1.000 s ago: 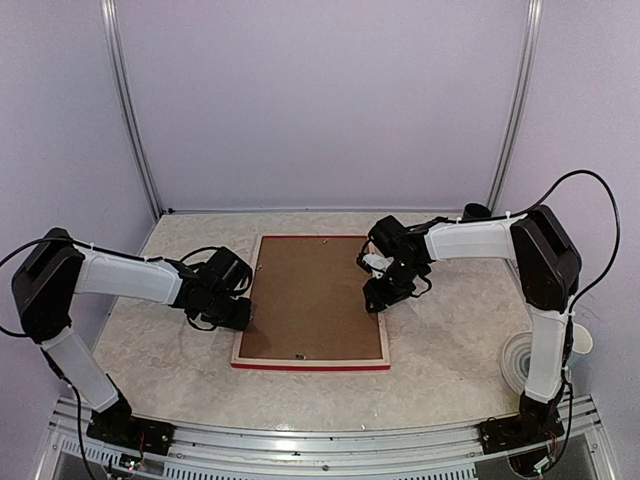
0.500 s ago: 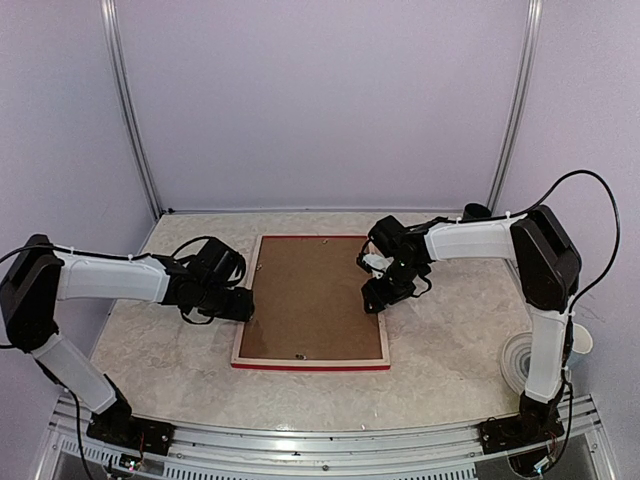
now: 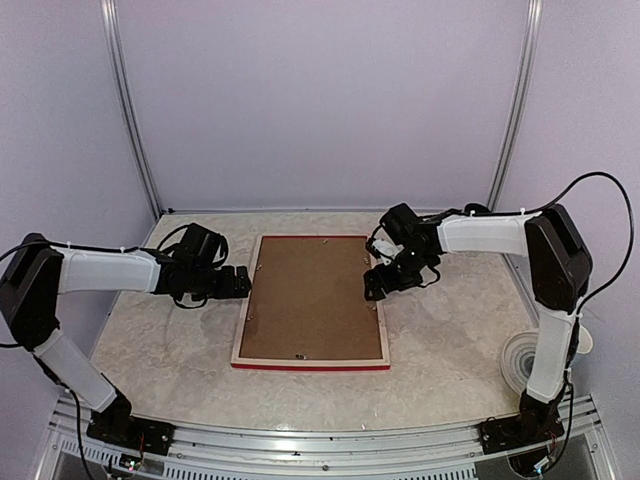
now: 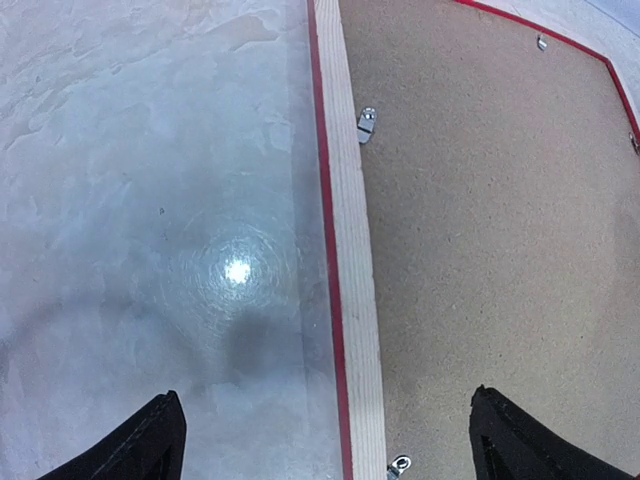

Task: Put the photo into the frame
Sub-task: Press the fastener onto the backboard, then place the photo frame at the center of the board.

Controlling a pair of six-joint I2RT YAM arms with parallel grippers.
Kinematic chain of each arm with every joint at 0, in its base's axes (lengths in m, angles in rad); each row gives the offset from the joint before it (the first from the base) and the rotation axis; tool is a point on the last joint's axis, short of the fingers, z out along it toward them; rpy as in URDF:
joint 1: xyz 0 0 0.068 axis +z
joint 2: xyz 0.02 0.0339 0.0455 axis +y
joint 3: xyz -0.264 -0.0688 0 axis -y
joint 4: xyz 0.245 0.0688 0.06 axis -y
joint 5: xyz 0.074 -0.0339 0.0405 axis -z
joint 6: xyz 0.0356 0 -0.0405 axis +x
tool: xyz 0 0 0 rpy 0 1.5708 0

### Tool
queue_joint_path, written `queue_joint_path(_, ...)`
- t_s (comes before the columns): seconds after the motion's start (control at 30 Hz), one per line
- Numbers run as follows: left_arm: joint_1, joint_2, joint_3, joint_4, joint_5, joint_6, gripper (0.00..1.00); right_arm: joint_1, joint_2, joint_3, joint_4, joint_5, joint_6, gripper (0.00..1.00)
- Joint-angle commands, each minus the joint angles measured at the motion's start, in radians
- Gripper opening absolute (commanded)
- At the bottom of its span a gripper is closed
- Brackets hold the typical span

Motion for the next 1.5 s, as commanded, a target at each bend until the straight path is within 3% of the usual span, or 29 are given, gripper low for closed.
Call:
queue_joint_path(0.0, 0.028, 0.033, 0.016, 0.079, 0.030, -0.020, 0.99, -0.048, -0.066, -0.001, 0.053, -0.046, 0.043, 0.88)
queue_joint_path(0.7, 0.097, 0.211, 0.046, 0.277, 0.273, -0.031, 0.99, -0.136, 0.059, 0.115, 0.128, -0.235, 0.108, 0.83)
queue_joint_path(1.47, 0.043, 0.249, 0.040, 0.326, 0.365, -0.039, 0.99, -0.156, 0.145, 0.129, 0.158, -0.323, 0.131, 0.83)
